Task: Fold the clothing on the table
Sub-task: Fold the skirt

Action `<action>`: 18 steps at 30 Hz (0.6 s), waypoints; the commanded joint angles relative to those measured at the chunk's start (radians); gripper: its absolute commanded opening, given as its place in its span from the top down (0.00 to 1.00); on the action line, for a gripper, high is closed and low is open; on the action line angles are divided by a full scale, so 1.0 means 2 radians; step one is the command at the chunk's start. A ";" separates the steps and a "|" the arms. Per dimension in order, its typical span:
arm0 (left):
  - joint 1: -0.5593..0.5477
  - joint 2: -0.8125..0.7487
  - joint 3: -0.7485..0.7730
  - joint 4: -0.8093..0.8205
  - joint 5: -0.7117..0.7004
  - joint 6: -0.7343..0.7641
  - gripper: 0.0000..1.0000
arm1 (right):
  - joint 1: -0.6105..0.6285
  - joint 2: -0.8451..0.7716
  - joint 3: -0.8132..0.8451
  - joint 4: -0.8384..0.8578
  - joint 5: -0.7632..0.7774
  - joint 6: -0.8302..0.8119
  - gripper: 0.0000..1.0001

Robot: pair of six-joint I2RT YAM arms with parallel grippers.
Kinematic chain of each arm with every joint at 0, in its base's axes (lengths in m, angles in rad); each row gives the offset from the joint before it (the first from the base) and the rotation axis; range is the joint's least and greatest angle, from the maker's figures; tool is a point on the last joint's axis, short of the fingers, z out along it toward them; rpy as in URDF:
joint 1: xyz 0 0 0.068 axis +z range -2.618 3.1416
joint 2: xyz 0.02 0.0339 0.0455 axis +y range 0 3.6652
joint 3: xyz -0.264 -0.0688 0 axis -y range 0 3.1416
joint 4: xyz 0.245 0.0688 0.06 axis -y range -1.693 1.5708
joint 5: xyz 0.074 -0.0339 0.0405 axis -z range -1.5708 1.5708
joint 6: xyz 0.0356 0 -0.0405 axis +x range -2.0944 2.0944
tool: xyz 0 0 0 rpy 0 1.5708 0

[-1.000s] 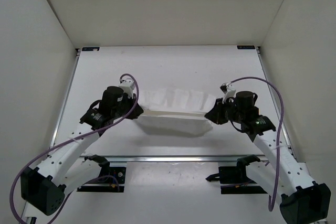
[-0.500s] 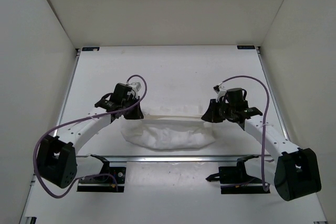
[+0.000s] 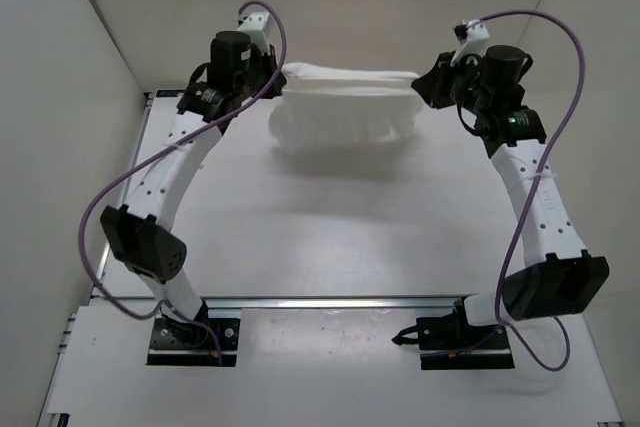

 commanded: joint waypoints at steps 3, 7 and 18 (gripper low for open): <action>0.002 -0.143 -0.057 0.061 -0.106 0.028 1.00 | -0.003 -0.078 0.024 0.013 0.101 -0.051 1.00; 0.009 -0.210 -0.222 0.074 -0.096 0.017 1.00 | -0.019 -0.122 -0.103 0.008 0.085 -0.041 1.00; -0.032 -0.381 -0.520 -0.006 -0.044 -0.071 1.00 | 0.079 -0.269 -0.387 -0.040 0.084 0.053 1.00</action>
